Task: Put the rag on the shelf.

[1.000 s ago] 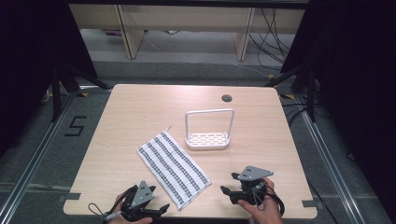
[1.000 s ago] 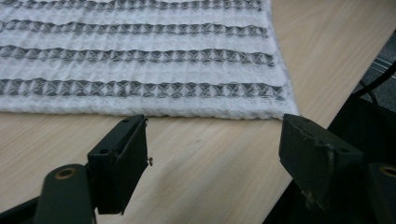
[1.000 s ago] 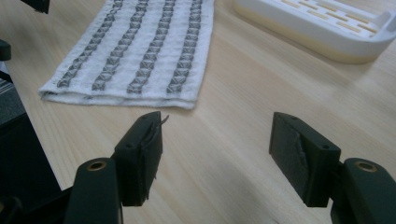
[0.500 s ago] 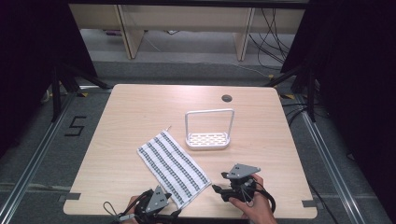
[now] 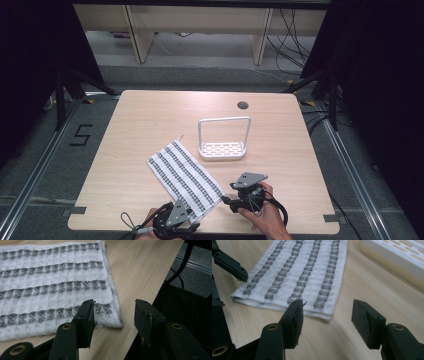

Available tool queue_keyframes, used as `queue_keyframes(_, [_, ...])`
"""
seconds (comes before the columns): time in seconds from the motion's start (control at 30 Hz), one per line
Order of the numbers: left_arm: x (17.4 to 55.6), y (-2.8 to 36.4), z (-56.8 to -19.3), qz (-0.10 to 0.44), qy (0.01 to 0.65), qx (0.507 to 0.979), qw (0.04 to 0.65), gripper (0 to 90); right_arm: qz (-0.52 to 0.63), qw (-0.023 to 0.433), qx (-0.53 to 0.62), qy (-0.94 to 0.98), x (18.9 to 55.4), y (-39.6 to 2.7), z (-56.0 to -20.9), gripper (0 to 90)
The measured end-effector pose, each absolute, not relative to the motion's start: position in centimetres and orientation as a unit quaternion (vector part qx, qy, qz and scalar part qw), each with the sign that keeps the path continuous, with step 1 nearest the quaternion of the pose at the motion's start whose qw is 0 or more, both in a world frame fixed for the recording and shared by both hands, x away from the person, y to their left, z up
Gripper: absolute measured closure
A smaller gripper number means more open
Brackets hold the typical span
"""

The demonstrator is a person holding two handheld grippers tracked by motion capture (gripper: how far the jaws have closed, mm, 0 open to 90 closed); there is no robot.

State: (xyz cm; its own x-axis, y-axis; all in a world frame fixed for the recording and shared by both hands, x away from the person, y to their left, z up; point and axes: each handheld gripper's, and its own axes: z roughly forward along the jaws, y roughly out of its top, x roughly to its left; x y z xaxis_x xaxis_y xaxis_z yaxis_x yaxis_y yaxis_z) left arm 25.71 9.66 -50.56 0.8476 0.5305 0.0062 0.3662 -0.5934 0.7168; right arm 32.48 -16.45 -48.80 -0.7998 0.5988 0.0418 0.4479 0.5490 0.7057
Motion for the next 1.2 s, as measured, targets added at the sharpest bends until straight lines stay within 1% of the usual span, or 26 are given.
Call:
queue_keyframes(0.07, [25.9,9.6,-50.6,0.112,0.249,0.888,0.37,51.1,0.368,0.104,0.297,0.875,32.6,-16.1,-49.0,44.4])
queue_keyframes(0.1, [25.9,9.4,-50.7,0.104,0.259,0.883,0.376,51.4,0.364,0.103,0.297,0.877,32.7,-16.0,-49.0,44.5])
queue_keyframes(0.17, [26.0,9.3,-50.8,0.105,0.262,0.883,0.375,52.4,0.367,0.101,0.299,0.875,32.9,-15.7,-49.2,44.9])
queue_keyframes(0.2, [26.2,9.4,-50.7,0.114,0.25,0.888,0.368,52.6,0.36,0.096,0.299,0.879,32.9,-15.7,-49.1,45.1])
queue_keyframes(0.3, [26.4,9.3,-50.7,0.114,0.25,0.89,0.364,53.1,0.357,0.091,0.301,0.879,33.3,-15.5,-49.2,46.4])
queue_keyframes(0.37, [26.5,9.3,-50.8,0.115,0.252,0.891,0.36,53.2,0.362,0.097,0.301,0.877,33.4,-15.2,-49.5,46.8])
queue_keyframes(0.43, [26.4,9.3,-50.9,0.107,0.261,0.889,0.362,53.5,0.357,0.094,0.298,0.88,33.6,-15.1,-49.5,47.6])
queue_keyframes(0.47, [26.5,9.3,-51.0,0.11,0.259,0.89,0.358,53.5,0.352,0.088,0.3,0.882,33.6,-15.0,-49.5,47.9])
queue_keyframes(0.5, [26.5,9.3,-51.0,0.108,0.259,0.893,0.353,53.5,0.356,0.094,0.297,0.881,33.6,-14.8,-49.7,48.2])
queue_keyframes(0.63, [26.7,9.4,-51.0,0.114,0.249,0.896,0.35,54.4,0.345,0.087,0.297,0.886,33.8,-14.5,-49.9,49.4])
queue_keyframes(0.77, [26.6,9.3,-51.1,0.114,0.255,0.894,0.351,55.9,0.343,0.089,0.294,0.888,34.0,-14.2,-50.2,52.2])
queue_keyframes(0.83, [26.8,9.4,-51.0,0.117,0.25,0.895,0.349,58.0,0.338,0.082,0.294,0.89,34.0,-14.1,-50.1,54.4])
queue_keyframes(0.87, [26.8,9.4,-51.0,0.117,0.251,0.895,0.349,59.3,0.344,0.087,0.294,0.887,34.1,-14.1,-50.3,55.4])
queue_keyframes(0.9, [26.8,9.4,-51.1,0.112,0.259,0.893,0.35,61.5,0.338,0.081,0.295,0.89,34.1,-14.1,-50.2,57.2])
queue_keyframes(1.0, [26.9,9.6,-50.9,0.119,0.249,0.896,0.347,67.8,0.335,0.074,0.296,0.892,34.1,-14.0,-50.4,62.2])
queue_keyframes(1.03, [26.9,9.6,-50.9,0.12,0.249,0.896,0.348,69.7,0.339,0.079,0.284,0.893,34.4,-14.0,-50.5,63.2])
queue_keyframes(1.07, [26.9,9.6,-51.0,0.119,0.259,0.892,0.35,71.6,0.337,0.07,0.295,0.891,34.3,-14.0,-50.4,64.4])
queue_keyframes(1.1, [27.0,9.7,-51.0,0.124,0.249,0.895,0.348,73.6,0.342,0.071,0.3,0.888,34.3,-14.0,-50.5,65.0])
queue_keyframes(1.2, [27.0,9.6,-51.0,0.123,0.251,0.893,0.353,78.0,0.339,0.061,0.314,0.885,34.4,-14.2,-50.4,65.4])
